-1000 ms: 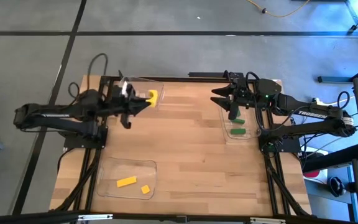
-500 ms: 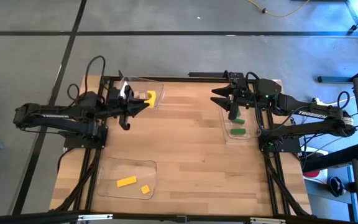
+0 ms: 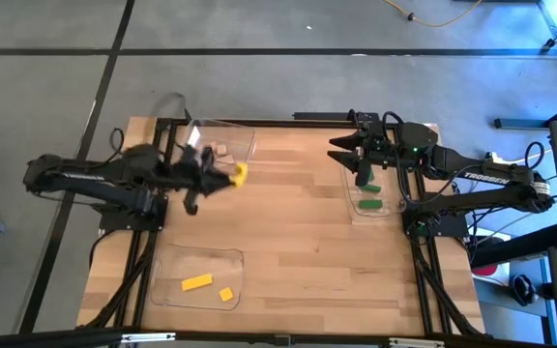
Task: Sort & place blocks by color
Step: Put the yellow block into the bottom left transparent bin
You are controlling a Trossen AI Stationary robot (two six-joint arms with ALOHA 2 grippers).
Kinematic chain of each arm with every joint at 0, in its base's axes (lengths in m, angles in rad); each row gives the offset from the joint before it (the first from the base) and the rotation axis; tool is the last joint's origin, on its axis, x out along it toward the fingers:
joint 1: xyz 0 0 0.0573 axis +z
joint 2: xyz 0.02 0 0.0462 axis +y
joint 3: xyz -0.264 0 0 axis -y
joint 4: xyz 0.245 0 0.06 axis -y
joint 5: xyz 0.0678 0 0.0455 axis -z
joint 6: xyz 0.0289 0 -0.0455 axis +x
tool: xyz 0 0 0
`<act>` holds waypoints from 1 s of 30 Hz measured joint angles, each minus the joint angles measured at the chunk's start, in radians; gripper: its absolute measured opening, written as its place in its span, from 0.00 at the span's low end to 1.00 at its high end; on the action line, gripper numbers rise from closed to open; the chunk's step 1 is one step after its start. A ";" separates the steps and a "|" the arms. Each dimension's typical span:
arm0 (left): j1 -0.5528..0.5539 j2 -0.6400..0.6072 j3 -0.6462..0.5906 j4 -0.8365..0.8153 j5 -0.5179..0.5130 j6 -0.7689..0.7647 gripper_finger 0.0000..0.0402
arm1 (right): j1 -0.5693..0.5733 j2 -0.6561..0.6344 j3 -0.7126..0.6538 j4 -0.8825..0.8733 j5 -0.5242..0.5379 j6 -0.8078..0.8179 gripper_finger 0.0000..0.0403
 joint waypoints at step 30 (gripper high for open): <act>-0.779 0.700 0.220 -1.019 0.024 -0.151 0.05 | 0.000 0.000 0.000 -0.010 0.018 -0.023 0.53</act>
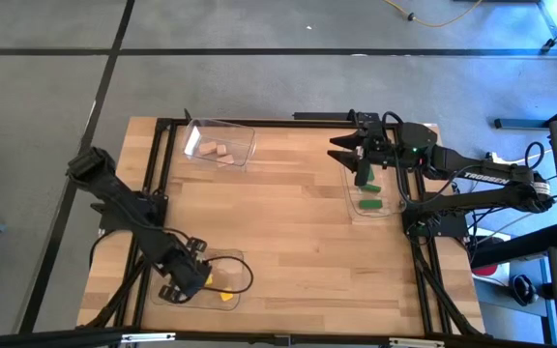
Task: Sort & place blocks by color
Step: Put the yellow block into the bottom left transparent bin, then return to Home Position
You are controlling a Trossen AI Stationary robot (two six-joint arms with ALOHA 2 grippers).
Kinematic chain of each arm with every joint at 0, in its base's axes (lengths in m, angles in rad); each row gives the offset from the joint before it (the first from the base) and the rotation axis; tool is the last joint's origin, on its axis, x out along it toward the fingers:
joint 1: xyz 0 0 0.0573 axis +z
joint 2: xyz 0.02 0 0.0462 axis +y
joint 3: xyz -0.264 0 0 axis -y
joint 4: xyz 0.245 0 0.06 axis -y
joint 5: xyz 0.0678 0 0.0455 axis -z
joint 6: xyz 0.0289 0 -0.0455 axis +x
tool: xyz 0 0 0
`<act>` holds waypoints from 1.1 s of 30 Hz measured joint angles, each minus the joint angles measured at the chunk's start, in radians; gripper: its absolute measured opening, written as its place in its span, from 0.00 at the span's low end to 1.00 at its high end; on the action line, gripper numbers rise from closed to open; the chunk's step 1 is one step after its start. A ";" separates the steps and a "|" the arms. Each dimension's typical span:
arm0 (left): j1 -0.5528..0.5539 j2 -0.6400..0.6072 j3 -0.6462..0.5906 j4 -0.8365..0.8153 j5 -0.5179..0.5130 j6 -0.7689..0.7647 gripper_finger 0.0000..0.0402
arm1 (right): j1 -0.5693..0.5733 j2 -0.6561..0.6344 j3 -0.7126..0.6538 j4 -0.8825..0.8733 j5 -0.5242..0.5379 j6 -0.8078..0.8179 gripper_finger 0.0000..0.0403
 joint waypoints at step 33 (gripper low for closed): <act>0.247 -0.367 0.180 -0.152 -0.202 0.111 0.31 | 0.000 0.000 0.000 0.000 0.001 0.025 0.53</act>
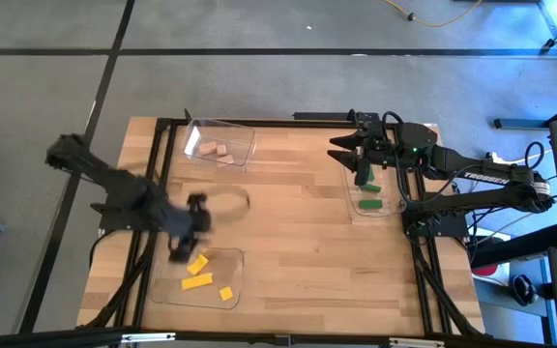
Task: Sort & place blocks by color
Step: Return to Home Position
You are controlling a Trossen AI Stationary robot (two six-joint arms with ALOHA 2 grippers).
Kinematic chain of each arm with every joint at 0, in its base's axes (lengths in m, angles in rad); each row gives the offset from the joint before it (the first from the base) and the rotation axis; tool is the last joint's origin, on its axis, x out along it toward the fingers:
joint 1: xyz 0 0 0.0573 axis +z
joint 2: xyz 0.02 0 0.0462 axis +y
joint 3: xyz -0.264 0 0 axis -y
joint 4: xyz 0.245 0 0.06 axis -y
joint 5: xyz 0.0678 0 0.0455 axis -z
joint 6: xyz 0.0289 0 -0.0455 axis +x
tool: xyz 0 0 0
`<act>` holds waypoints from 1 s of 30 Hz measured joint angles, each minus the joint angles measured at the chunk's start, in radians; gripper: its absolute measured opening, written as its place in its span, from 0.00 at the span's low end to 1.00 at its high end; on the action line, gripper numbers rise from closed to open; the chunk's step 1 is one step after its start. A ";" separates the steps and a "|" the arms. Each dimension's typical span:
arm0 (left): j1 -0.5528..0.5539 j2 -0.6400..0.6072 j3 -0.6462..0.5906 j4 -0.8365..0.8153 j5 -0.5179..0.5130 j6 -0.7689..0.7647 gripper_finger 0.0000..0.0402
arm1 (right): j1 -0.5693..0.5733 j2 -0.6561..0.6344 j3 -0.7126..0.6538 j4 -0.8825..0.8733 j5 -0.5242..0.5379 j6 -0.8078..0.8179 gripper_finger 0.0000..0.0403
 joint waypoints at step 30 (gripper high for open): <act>0.497 -0.216 -0.145 1.006 0.008 0.282 0.00 | 0.000 0.000 0.000 0.001 -0.010 0.000 0.53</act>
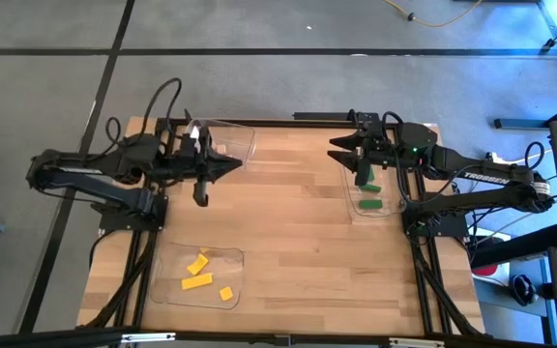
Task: Sort & place blocks by color
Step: Return to Home Position
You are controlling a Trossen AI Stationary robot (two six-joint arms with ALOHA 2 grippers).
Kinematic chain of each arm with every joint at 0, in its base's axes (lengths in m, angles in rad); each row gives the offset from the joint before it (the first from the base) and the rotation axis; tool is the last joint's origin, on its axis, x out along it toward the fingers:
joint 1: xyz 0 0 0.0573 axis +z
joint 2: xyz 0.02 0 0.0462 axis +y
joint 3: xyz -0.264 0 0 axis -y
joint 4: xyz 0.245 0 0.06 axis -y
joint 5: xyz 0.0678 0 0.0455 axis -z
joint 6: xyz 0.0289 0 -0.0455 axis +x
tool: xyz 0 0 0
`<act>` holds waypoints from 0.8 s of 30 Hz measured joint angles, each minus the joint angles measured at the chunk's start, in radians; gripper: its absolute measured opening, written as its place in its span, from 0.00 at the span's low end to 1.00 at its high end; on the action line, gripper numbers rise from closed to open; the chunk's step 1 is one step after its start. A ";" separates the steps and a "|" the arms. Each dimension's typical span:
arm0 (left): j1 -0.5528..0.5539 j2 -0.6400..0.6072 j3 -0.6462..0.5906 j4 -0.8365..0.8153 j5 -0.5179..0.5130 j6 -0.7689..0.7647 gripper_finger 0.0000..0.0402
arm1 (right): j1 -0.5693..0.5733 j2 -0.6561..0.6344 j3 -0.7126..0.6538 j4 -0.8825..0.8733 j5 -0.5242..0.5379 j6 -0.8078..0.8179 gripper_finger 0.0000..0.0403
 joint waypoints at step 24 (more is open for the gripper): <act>0.001 -0.084 -0.002 -0.113 -0.015 0.007 0.00 | 0.000 0.000 0.000 0.000 -0.001 -0.002 0.53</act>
